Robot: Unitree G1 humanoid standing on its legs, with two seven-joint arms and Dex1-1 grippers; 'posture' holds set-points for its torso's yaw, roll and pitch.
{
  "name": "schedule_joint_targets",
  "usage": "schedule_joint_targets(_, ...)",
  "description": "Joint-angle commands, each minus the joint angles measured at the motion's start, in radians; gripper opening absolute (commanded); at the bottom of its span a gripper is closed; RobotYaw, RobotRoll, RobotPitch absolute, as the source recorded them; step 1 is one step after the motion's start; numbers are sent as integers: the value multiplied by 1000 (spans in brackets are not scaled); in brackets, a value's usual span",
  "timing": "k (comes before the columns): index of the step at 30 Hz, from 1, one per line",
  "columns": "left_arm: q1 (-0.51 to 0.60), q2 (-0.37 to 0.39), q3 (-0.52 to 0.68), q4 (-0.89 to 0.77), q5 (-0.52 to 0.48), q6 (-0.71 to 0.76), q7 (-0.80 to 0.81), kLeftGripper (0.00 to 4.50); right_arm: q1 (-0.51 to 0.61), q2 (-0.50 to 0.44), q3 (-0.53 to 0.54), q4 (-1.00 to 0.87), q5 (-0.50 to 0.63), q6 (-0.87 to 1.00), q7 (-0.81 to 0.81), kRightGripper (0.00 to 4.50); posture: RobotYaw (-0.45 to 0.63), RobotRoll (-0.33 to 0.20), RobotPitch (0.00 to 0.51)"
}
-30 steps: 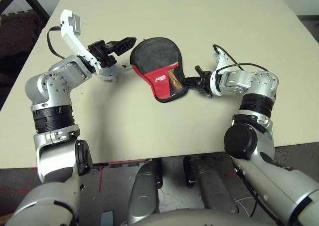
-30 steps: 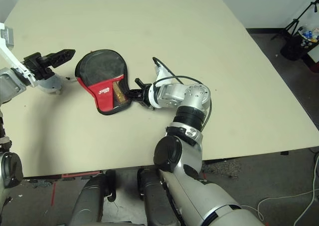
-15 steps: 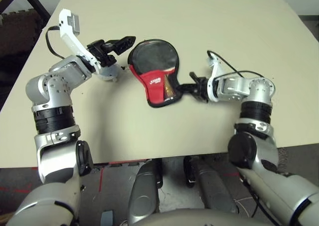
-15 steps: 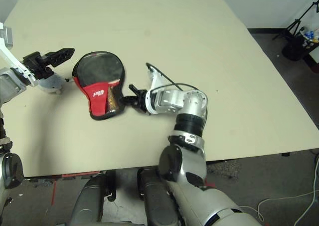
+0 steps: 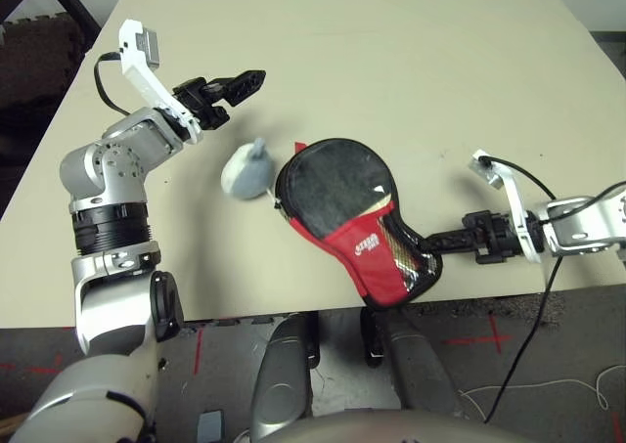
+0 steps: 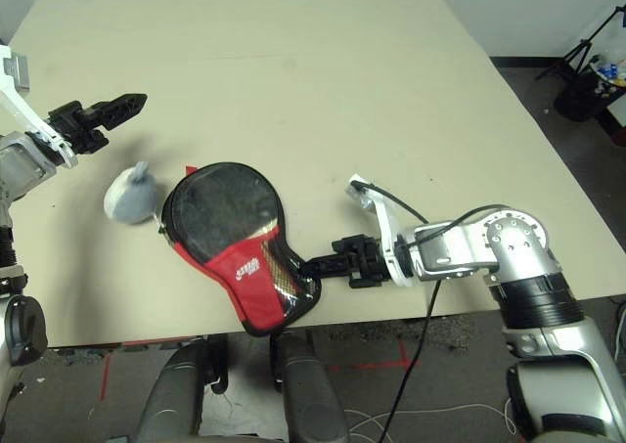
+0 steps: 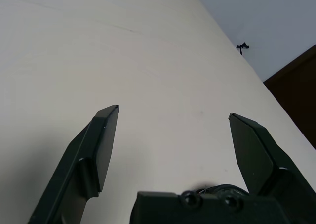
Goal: Store the ping-pong paddle in its case and zip it.
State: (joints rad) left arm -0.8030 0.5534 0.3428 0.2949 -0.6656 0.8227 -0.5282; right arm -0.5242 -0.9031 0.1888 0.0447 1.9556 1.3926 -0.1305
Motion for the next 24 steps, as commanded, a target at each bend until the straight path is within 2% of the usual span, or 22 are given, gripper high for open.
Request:
schedule_joint_targets(1,-15,-2,-13,28,16,-14,-16,4500,-9,69,-15,16,17,-73,-93,280,-92,0,241)
schedule_joint_targets(6,-27,18,-36,41,21,10,-50,4500,-76,102,-18,1,17,-112,-193,1859,-91,0,239)
schedule_joint_targets(9,-15,65,-77,22,23,50,-113,4500,-150,91,-6,-34,-35,-100,-174,2783,-93,0,237)
schedule_joint_targets(14,-7,168,-144,-2,24,106,-238,4500,-302,116,27,-130,-365,-65,70,4369,-95,0,235)
schedule_joint_targets(18,0,278,-222,-41,28,157,-368,4500,-382,105,161,-236,-699,-159,415,4479,-89,0,233)
schedule_joint_targets(21,17,352,-274,-71,37,177,-454,4500,-406,106,272,-246,-921,-271,624,4479,-79,0,233)
schedule_joint_targets(24,33,402,-298,-98,45,187,-512,4500,-407,157,314,-208,-1054,-327,724,4479,-63,0,233)
